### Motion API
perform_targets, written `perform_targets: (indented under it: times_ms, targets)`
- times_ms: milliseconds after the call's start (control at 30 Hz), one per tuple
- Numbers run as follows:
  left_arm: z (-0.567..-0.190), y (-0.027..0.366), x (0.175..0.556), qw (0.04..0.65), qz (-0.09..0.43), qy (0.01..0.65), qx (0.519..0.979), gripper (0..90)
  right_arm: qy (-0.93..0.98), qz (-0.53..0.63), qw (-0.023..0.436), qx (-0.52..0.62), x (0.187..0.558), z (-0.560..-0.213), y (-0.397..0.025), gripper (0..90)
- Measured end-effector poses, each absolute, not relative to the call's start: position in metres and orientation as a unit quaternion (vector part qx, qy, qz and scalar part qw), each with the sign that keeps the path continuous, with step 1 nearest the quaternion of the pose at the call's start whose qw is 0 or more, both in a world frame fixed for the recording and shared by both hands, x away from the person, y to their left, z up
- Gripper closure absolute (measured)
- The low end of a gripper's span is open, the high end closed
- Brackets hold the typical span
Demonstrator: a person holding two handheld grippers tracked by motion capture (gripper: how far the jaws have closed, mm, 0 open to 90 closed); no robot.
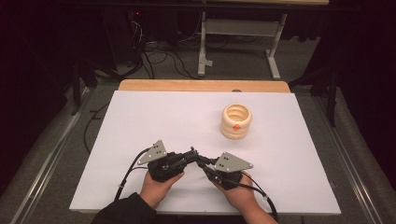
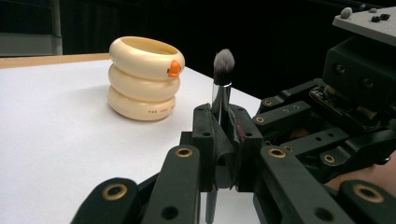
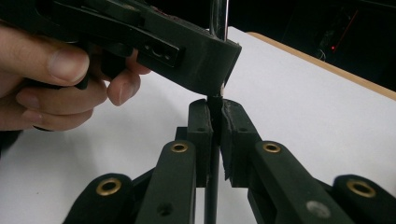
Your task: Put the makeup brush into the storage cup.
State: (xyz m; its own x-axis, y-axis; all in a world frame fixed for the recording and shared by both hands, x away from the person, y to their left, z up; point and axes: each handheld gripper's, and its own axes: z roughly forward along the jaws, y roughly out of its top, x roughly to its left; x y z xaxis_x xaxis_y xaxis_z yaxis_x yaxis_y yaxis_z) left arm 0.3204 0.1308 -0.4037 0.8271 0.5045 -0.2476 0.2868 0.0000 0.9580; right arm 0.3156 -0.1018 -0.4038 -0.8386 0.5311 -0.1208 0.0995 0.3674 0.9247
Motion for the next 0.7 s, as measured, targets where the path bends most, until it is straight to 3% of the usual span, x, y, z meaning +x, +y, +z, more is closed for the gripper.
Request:
perform_targets:
  times_ms: [100, 700]
  targets:
    - [-0.4034, 0.1317, 0.3211, 0.65, 0.082, 0.283, 0.7, 77.0, 0.8, 0.526, 0.208, 0.2, 0.3162, -0.4029, -0.103, 85.3]
    - [-0.4012, 0.1364, 0.322, 0.644, 0.101, 0.286, 0.702, 69.0, 0.788, 0.536, 0.22, 0.208, 0.3178, -0.3976, -0.1116, 85.5]
